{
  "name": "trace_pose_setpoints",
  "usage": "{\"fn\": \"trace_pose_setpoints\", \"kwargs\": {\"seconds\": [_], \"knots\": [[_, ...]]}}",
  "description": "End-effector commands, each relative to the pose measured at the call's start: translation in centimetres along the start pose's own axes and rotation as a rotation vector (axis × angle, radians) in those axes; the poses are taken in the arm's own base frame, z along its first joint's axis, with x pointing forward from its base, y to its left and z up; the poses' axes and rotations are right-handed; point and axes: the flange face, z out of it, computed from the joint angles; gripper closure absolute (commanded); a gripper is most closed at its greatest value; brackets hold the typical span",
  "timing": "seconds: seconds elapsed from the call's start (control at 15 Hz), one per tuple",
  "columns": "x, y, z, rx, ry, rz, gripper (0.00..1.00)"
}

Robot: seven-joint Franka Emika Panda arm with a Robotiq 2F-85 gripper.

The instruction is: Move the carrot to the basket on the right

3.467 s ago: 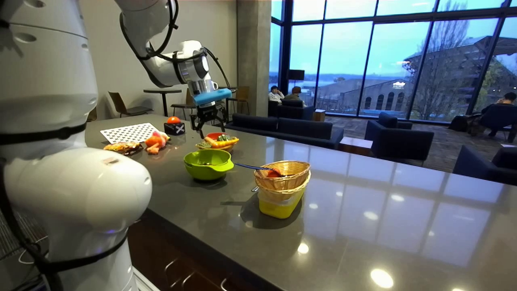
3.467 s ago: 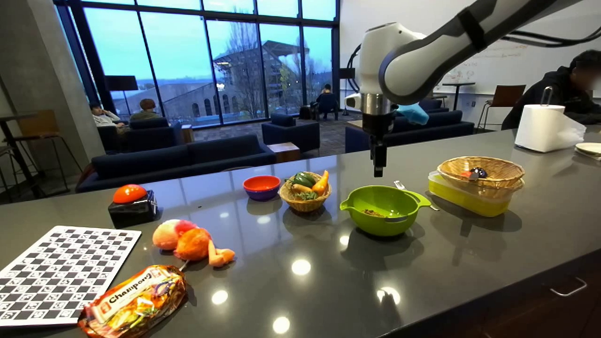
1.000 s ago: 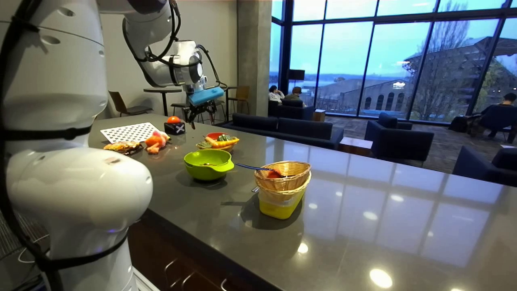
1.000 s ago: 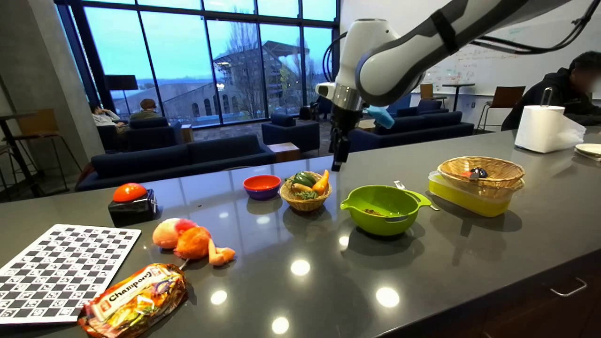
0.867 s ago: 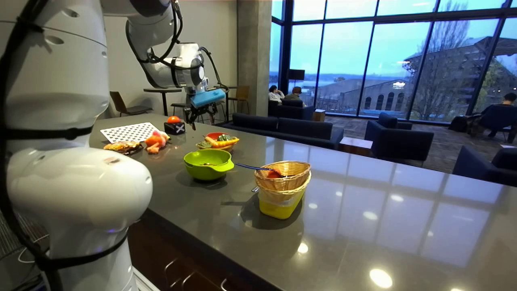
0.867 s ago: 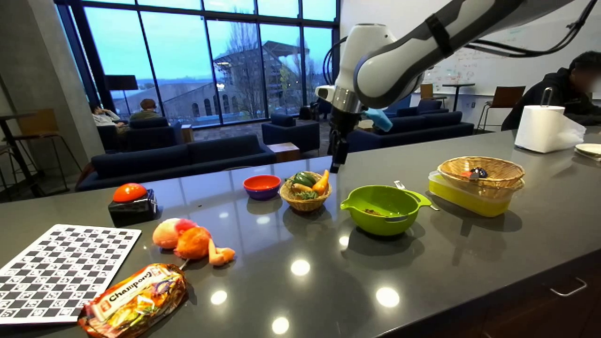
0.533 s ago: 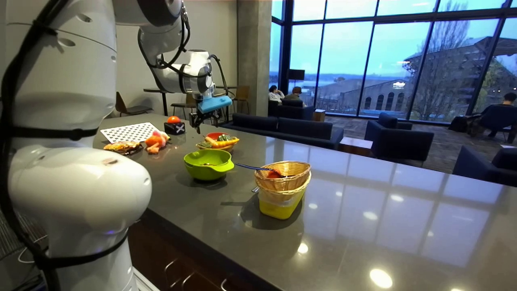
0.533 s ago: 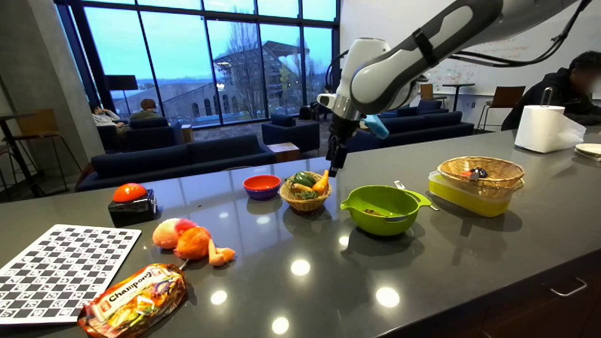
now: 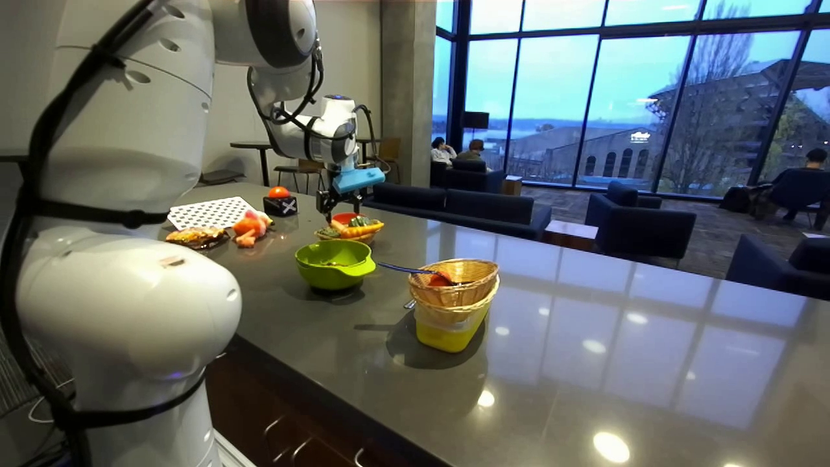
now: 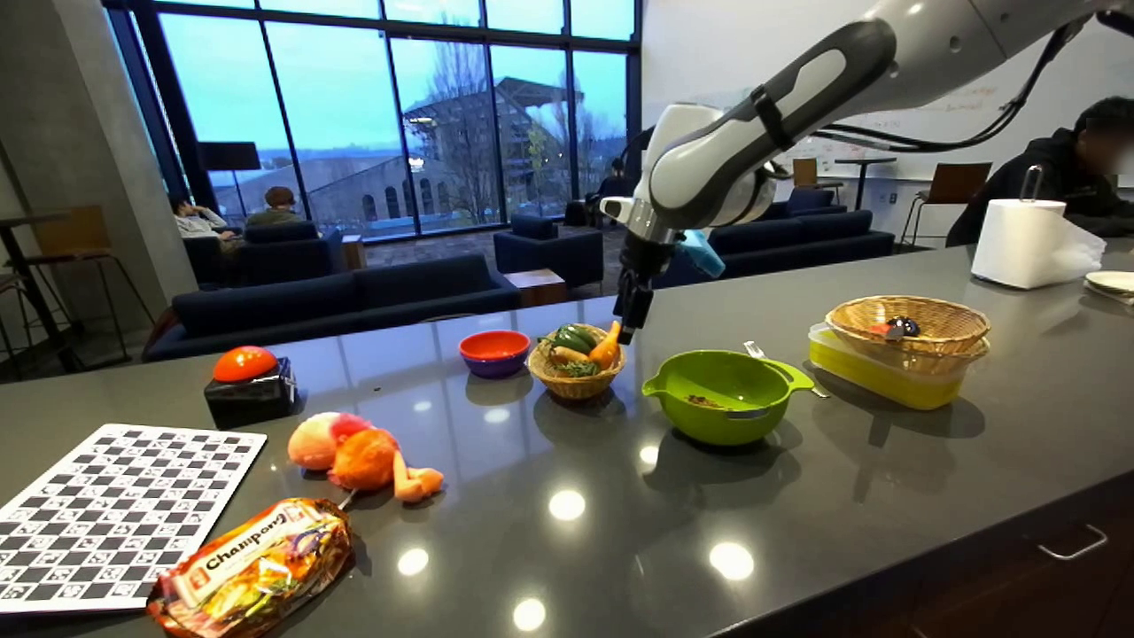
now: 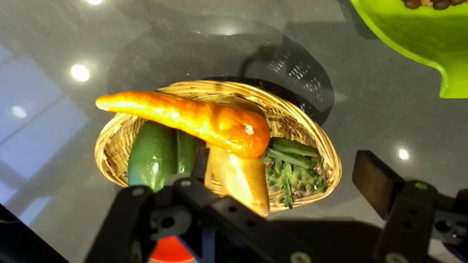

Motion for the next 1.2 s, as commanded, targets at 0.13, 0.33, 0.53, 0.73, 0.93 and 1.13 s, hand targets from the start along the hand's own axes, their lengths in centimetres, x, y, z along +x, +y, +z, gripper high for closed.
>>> {"fn": "trace_pose_setpoints", "kwargs": {"seconds": [0.13,0.33,0.53,0.73,0.93,1.13], "knots": [[0.2,1.6,0.8,0.022,0.029,0.005,0.00],[-0.3,2.1,1.0,0.019,0.005,0.073,0.00],[-1.1,2.2,0.9,0.000,-0.020,0.187,0.00],[-1.3,2.4,0.8,-0.028,-0.021,0.305,0.00],[-1.3,2.1,0.9,-0.050,-0.055,0.429,0.00],[-1.4,1.6,1.1,-0.042,-0.092,0.557,0.00]]}}
